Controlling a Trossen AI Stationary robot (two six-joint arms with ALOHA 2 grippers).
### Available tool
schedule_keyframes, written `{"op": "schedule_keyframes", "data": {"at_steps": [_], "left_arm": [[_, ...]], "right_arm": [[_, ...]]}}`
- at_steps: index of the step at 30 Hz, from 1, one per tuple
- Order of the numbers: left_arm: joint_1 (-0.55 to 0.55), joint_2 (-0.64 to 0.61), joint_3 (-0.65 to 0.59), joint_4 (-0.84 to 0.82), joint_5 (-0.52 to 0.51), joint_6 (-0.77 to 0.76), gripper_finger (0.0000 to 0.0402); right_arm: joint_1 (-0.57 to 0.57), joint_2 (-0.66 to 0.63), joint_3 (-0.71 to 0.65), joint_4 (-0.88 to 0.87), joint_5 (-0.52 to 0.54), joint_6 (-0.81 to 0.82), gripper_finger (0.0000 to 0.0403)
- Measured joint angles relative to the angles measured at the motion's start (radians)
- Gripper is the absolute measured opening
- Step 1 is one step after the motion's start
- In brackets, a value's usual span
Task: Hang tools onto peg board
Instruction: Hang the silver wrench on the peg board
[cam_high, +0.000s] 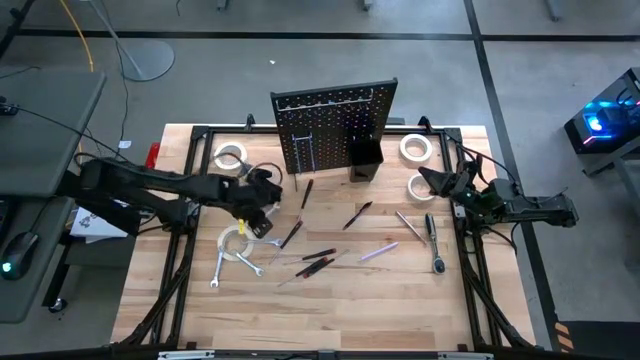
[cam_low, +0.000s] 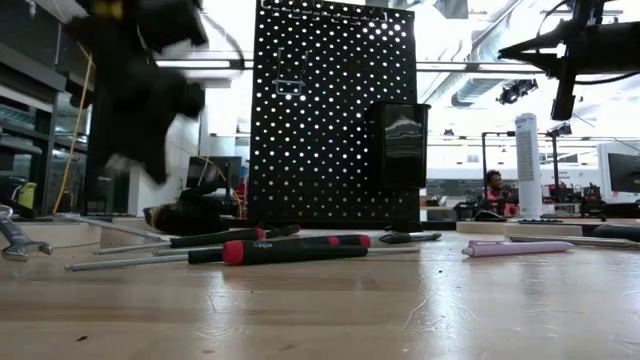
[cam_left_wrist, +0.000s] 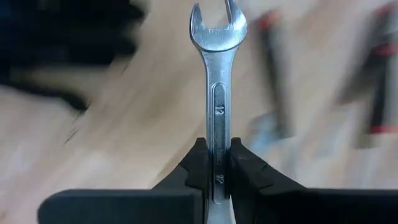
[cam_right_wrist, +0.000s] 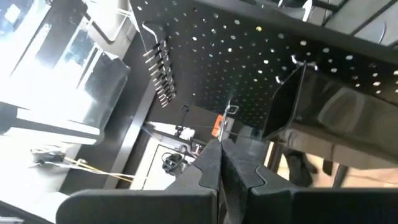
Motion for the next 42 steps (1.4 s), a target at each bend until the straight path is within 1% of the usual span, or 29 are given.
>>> {"op": "schedule_keyframes", "data": {"at_steps": [3, 7, 10, 13, 17, 20, 23, 26, 29, 32, 35, 38, 42], "left_arm": [[-0.008, -0.102, 0.041, 0.002, 0.001, 0.037, 0.0024], [-0.032, -0.231, 0.101, 0.020, -0.001, 0.109, 0.0024], [-0.055, -0.306, 0.128, 0.064, -0.001, 0.157, 0.0024], [-0.070, -0.351, 0.148, 0.115, -0.014, 0.155, 0.0024], [-0.087, -0.351, 0.164, 0.165, -0.043, 0.154, 0.0024], [-0.091, -0.325, 0.164, 0.284, -0.051, 0.168, 0.0024], [-0.090, -0.293, 0.164, 0.390, -0.052, 0.210, 0.0024], [-0.087, -0.267, 0.164, 0.462, -0.054, 0.243, 0.0024], [-0.075, -0.252, 0.165, 0.533, -0.050, 0.250, 0.0024], [-0.060, -0.242, 0.165, 0.588, -0.042, 0.253, 0.0024], [-0.038, -0.225, 0.165, 0.673, -0.055, 0.293, 0.0024], [-0.015, -0.201, 0.166, 0.766, -0.096, 0.357, 0.0024], [-0.009, -0.147, 0.167, 0.744, -0.147, 0.453, 0.0024]], "right_arm": [[0.000, 0.000, 0.000, 0.011, -0.016, 0.001, 0.0000], [0.000, 0.020, 0.000, 0.067, -0.023, 0.006, 0.0000], [0.000, 0.052, 0.000, 0.093, -0.039, 0.004, 0.0000], [0.000, 0.112, 0.000, 0.134, -0.053, 0.031, 0.0000], [0.000, 0.227, 0.000, 0.269, -0.081, 0.051, 0.0000], [0.000, 0.325, 0.000, 0.416, -0.114, 0.025, 0.0000], [0.000, 0.424, 0.000, 0.600, -0.180, -0.071, 0.0000], [0.000, 0.513, 0.061, 0.694, -0.224, -0.197, 0.0000], [0.000, 0.594, 0.185, 0.655, -0.306, -0.346, 0.0000], [0.000, 0.679, 0.335, 0.529, -0.375, -0.473, 0.0000], [-0.001, 0.757, 0.477, 0.339, -0.378, -0.591, 0.0000], [-0.011, 0.823, 0.601, 0.160, -0.371, -0.686, 0.0000], [-0.019, 0.890, 0.716, -0.013, -0.371, -0.726, 0.0000]]}}
